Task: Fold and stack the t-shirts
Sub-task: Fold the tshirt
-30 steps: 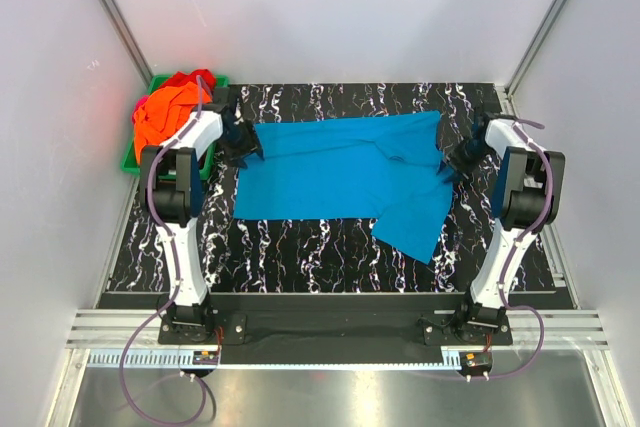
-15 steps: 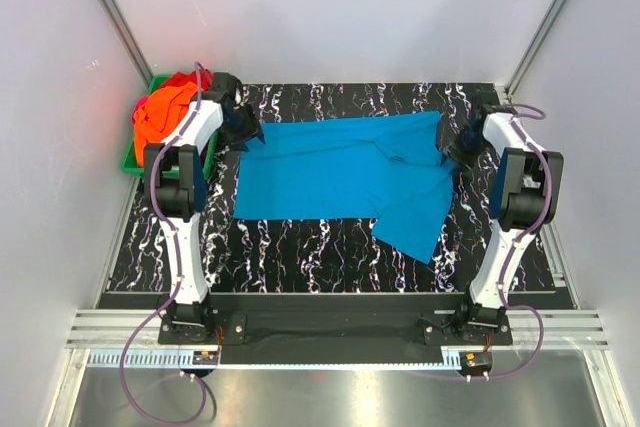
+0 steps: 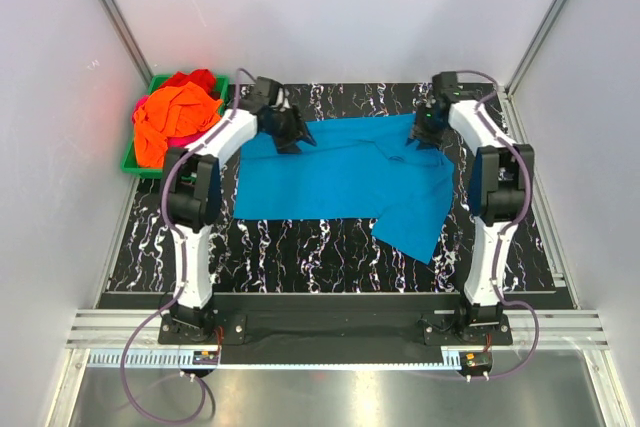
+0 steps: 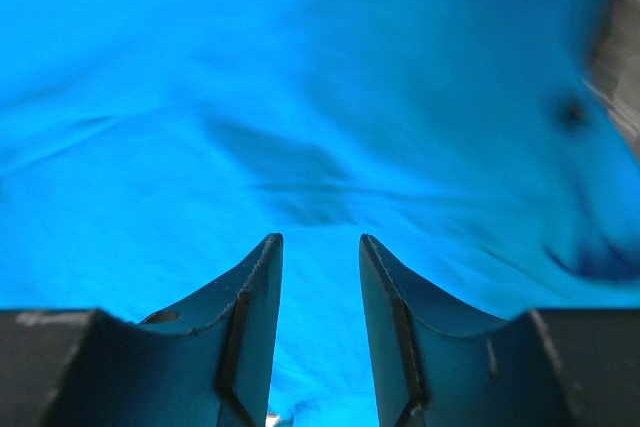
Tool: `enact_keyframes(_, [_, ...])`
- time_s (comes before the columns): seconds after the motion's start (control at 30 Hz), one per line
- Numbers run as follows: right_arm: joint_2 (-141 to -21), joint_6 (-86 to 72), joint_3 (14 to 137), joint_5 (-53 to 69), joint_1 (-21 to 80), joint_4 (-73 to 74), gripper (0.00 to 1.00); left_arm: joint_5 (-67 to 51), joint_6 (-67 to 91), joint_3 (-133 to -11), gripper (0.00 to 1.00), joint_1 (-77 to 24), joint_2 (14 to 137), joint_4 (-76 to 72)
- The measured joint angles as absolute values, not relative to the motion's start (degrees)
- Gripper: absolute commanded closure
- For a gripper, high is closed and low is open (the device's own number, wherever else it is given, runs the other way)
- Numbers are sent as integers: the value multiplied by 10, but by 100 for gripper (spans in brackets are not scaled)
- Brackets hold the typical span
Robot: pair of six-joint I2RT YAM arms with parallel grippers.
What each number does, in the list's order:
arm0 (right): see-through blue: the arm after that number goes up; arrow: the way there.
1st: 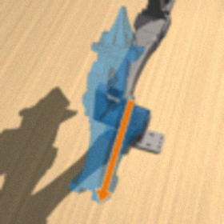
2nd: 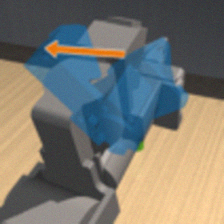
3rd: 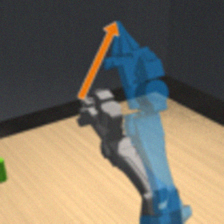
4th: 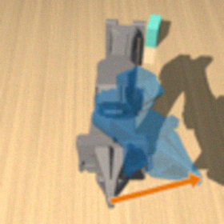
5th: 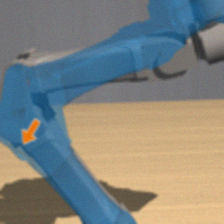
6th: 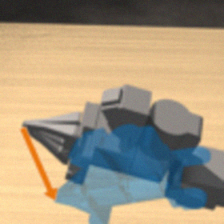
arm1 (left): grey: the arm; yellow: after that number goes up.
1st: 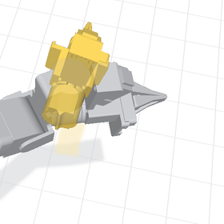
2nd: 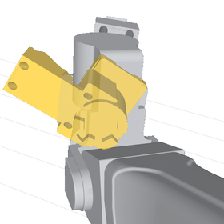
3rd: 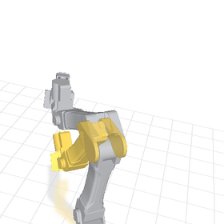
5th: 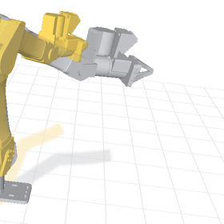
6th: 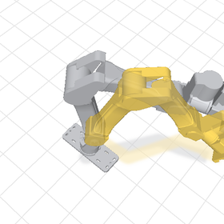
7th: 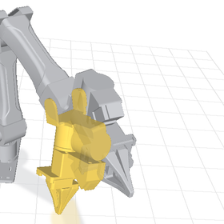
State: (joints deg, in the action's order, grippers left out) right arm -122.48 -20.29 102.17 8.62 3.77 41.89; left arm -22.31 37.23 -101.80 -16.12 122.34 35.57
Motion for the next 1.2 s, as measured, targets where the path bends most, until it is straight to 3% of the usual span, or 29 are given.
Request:
enact_keyframes(0.17, [-1270, -116, 1098, 84, 97, 417, 58, -241, 391, -987, 43, -189, 1209, 338])
enact_keyframes(0.4, [-1277, -28, 1110, 57, 124, 403, 76, -213, 373, -1002, 43, -97, 1214, 372])
enact_keyframes(0.63, [-1296, 21, 1124, 41, 140, 400, 83, -187, 348, -1042, 43, -46, 1231, 397])
enact_keyframes(1.2, [-1311, 52, 1124, 39, 152, 404, 77, -187, 343, -1035, 43, -48, 1252, 396])
